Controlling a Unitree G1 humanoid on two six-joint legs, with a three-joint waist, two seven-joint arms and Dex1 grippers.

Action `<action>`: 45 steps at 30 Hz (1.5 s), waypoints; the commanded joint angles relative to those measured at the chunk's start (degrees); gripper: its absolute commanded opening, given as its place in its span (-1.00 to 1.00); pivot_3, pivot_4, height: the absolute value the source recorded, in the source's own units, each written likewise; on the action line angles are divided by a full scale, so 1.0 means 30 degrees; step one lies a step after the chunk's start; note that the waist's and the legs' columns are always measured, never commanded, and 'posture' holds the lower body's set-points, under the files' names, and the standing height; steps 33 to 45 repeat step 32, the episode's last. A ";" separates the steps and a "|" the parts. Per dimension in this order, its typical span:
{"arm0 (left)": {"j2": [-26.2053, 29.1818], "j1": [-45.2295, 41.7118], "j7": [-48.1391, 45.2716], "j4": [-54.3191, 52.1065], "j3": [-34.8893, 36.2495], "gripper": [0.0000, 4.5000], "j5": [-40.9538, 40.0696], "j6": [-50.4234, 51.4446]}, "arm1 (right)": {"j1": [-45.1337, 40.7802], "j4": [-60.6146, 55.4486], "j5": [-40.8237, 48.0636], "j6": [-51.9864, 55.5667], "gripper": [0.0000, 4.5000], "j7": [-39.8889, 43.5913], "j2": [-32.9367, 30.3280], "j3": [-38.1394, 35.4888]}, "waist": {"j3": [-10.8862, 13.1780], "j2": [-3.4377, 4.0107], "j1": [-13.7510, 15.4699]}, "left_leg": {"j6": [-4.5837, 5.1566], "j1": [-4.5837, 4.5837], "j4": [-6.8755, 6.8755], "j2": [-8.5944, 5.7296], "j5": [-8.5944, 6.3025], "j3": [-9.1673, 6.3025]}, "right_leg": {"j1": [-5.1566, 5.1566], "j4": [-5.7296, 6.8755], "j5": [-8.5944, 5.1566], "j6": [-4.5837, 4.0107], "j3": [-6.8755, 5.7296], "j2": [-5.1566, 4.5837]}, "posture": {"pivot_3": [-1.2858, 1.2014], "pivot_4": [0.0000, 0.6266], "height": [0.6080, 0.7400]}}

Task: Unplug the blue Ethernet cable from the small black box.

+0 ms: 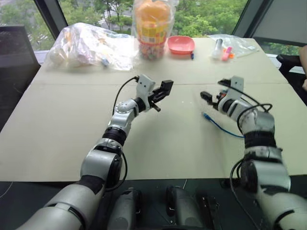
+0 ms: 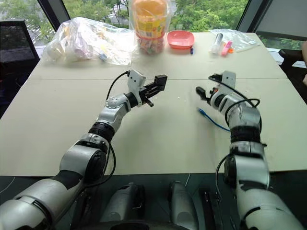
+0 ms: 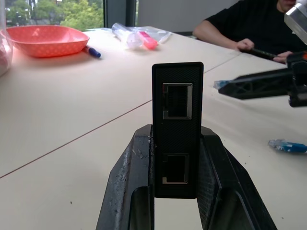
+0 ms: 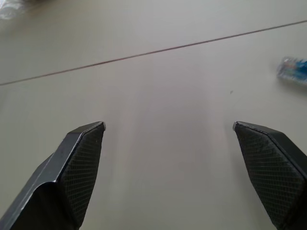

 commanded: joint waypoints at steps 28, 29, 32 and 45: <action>0.6076 0.9041 -0.3160 -2.0113 0.0195 0.98 -0.4061 1.3449 | 0.7231 -1.4214 0.3571 0.2288 1.00 0.2486 -0.0585 0.0321 | -0.0010 0.0020 -0.0310 | -0.0002 0.0061 0.0008 0.0025 0.0000 -0.0010 | 0.0049 -0.0013 -0.0003 -0.0009 0.0013 0.0066 | 0.03 -0.52 1.00; 0.6308 0.9454 -0.2915 -2.0881 0.0343 0.98 -0.4358 1.4144 | 0.7445 -1.4392 0.3641 0.2275 1.00 0.2721 -0.0687 0.0397 | -0.0010 0.0019 -0.0258 | -0.0007 0.0082 0.0009 0.0025 0.0001 -0.0010 | 0.0066 -0.0017 -0.0019 -0.0035 0.0008 0.0069 | 0.03 -0.52 1.00; 0.6862 1.0691 -0.2169 -2.2503 0.0941 0.98 -0.5066 1.5568 | 0.8202 -1.5027 0.3814 0.2303 1.00 0.3791 -0.1254 0.1068 | -0.0010 0.0019 -0.0212 | -0.0020 0.0119 0.0017 0.0031 0.0003 -0.0017 | 0.0144 -0.0080 -0.0046 -0.0096 0.0000 0.0071 | 0.03 -0.52 1.00; 0.6862 1.0691 -0.2169 -2.2503 0.0941 0.98 -0.5066 1.5568 | 0.8202 -1.5027 0.3814 0.2303 1.00 0.3791 -0.1254 0.1068 | -0.0010 0.0019 -0.0212 | -0.0020 0.0119 0.0017 0.0031 0.0003 -0.0017 | 0.0144 -0.0080 -0.0046 -0.0096 0.0000 0.0071 | 0.03 -0.52 1.00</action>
